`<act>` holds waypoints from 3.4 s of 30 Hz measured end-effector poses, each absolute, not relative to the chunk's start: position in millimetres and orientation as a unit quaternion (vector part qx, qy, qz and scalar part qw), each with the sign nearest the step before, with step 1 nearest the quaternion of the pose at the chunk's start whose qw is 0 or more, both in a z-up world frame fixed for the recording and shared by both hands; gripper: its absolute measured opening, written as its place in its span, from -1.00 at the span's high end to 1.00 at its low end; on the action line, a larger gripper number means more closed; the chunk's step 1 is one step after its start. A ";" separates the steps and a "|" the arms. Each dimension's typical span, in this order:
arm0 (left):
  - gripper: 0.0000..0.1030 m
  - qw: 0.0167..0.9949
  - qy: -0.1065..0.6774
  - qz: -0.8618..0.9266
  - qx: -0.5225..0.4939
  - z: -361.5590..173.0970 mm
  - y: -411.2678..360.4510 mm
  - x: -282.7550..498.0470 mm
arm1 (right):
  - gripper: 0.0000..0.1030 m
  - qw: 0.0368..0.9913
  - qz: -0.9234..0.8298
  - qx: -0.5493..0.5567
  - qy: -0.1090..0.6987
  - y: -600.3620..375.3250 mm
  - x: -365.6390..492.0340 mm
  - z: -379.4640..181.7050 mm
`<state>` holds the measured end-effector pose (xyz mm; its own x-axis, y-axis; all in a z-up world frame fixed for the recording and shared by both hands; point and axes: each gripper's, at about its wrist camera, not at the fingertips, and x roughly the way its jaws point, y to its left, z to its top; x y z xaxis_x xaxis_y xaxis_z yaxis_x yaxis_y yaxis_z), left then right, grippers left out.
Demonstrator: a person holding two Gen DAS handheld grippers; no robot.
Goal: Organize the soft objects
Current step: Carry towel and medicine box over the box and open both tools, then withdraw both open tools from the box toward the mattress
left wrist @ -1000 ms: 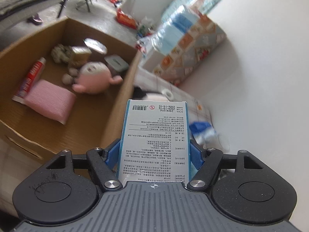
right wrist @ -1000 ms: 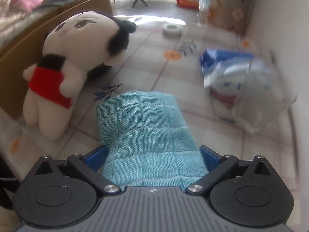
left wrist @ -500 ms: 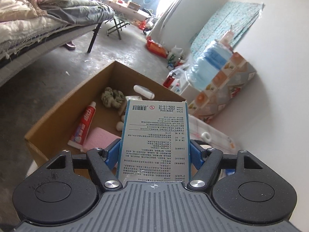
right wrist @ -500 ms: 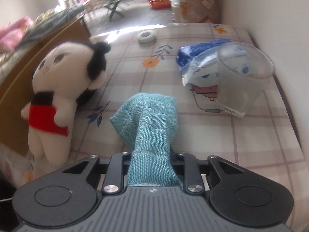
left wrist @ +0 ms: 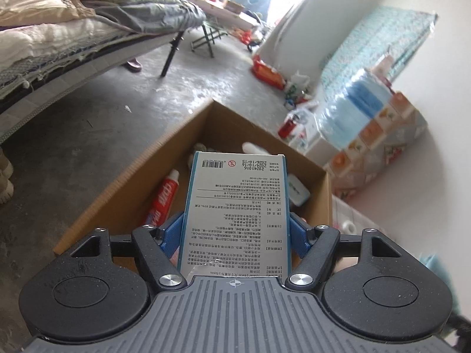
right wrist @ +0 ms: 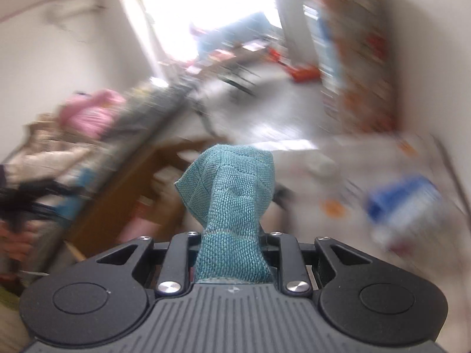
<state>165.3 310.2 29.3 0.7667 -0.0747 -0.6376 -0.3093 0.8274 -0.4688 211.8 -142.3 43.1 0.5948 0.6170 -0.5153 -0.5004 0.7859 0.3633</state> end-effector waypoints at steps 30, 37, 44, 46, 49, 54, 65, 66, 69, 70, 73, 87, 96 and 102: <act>-0.39 0.915 0.252 0.063 -0.309 41.4 352.7 130.7 | -0.19 0.792 0.404 -0.188 0.418 210.9 350.5 -32.3; -0.40 0.914 0.256 0.058 -0.309 42.4 351.1 126.8 | -0.29 0.794 0.459 -0.095 0.388 151.1 314.2 22.5; -0.40 0.902 0.322 0.011 -0.288 36.5 318.9 157.6 | -0.50 0.822 0.456 0.004 0.342 56.4 237.0 58.0; -0.40 0.892 0.356 0.000 -0.279 27.9 304.0 176.1 | -0.54 0.829 0.450 0.033 0.332 26.7 215.1 56.6; -0.40 0.864 0.418 -0.008 -0.279 4.7 283.4 206.3 | -0.55 0.825 0.446 0.091 0.336 -16.3 194.3 43.6; -0.40 0.819 0.503 0.012 -0.274 -42.0 252.7 246.6 | -0.55 0.814 0.433 0.150 0.358 -59.0 181.1 16.0; -0.67 0.795 0.534 0.033 -0.286 -76.7 227.6 276.7 | -0.55 0.830 0.398 0.165 0.355 -97.7 171.3 -4.2; -0.67 0.795 0.533 0.033 -0.288 -76.0 228.4 275.1 | -0.55 0.831 0.396 0.165 0.355 -99.6 171.1 -5.0; -0.67 0.795 0.525 0.033 -0.302 -72.3 234.2 267.3 | -0.55 0.836 0.387 0.164 0.353 -103.1 167.1 -9.0; -0.68 0.798 0.519 0.034 -0.305 -69.2 236.9 263.0 | -0.55 0.838 0.384 0.164 0.351 -104.6 166.0 -10.4; -0.76 0.809 0.499 0.028 -0.310 -57.0 239.5 250.7 | -0.60 0.844 0.376 0.170 0.342 -110.2 159.4 -15.2; -0.99 0.904 0.325 -0.029 -0.277 23.9 218.9 150.4 | -1.00 0.890 0.258 0.216 0.307 -166.1 120.5 -45.2; -0.99 0.944 0.262 -0.114 -0.166 70.1 136.0 131.2 | -1.00 0.910 0.202 0.254 0.258 -223.7 109.9 -53.2; -0.99 0.942 0.292 -0.134 -0.095 76.3 75.5 167.0 | -1.00 0.905 0.193 0.274 0.260 -244.4 108.5 -71.2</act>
<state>167.0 75.5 76.3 0.7942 -0.3073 -0.5242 0.1969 0.9463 -0.2565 108.5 -244.4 -71.2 0.7904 0.4924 -0.3646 -0.2073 0.7749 0.5972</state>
